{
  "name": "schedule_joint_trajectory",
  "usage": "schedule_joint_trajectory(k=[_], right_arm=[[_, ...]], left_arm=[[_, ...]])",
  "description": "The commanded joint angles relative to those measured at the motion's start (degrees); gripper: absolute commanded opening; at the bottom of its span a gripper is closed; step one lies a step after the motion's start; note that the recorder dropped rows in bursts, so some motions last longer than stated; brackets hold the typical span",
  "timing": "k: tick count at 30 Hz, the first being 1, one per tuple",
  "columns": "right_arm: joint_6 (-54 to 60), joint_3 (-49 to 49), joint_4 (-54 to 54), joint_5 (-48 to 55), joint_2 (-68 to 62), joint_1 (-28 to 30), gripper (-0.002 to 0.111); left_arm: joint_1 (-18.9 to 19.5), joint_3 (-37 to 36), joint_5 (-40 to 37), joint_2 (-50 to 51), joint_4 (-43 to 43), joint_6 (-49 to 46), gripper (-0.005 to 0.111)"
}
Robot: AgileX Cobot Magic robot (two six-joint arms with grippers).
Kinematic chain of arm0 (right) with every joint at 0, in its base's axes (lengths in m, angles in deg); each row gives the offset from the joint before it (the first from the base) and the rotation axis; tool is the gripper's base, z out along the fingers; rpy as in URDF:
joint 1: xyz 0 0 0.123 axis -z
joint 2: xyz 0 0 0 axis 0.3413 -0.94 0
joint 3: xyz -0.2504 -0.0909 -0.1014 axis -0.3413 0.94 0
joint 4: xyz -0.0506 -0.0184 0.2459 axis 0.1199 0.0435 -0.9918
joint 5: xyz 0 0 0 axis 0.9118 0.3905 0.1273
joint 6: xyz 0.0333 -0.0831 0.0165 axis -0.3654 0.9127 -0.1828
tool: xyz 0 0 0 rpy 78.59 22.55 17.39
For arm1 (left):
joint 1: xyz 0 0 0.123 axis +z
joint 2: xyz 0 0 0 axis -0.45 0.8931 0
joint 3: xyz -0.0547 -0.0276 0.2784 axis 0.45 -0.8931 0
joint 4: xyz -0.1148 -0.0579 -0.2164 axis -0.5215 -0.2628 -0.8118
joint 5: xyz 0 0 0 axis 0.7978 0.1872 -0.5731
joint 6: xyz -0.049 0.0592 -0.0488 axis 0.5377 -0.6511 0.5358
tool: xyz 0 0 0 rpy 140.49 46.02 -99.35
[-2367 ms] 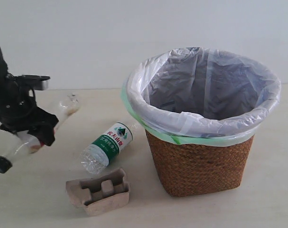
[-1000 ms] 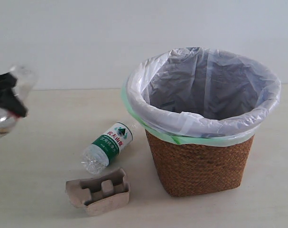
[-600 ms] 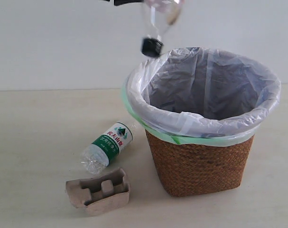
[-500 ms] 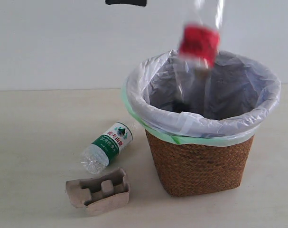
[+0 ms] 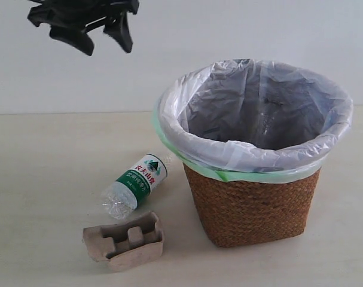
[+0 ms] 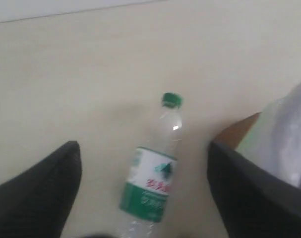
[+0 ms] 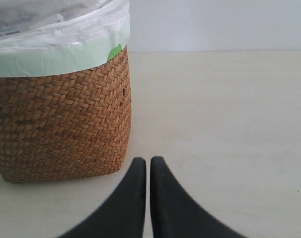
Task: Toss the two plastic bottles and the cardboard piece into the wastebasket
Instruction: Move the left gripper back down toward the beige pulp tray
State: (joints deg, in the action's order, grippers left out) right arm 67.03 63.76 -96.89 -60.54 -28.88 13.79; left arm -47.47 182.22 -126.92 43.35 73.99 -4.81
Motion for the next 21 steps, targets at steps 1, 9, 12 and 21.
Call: schedule_joint_trajectory(k=[1, 9, 12, 21], right_arm=[[0.2, -0.1, 0.3, -0.4, 0.3, 0.3, 0.000], [0.2, -0.1, 0.3, -0.4, 0.3, 0.3, 0.000], [0.2, -0.1, 0.3, -0.4, 0.3, 0.3, 0.000], [0.2, -0.1, 0.3, -0.4, 0.3, 0.3, 0.000]], left_arm=[[1.6, -8.6, -0.1, -2.8, 4.9, -0.7, 0.066], [1.8, -25.7, -0.1, -3.6, 6.3, -7.9, 0.066], [1.8, -30.8, -0.1, -3.6, 6.5, -8.9, 0.066], [1.8, -43.4, -0.1, -4.0, 6.9, -11.3, 0.066]])
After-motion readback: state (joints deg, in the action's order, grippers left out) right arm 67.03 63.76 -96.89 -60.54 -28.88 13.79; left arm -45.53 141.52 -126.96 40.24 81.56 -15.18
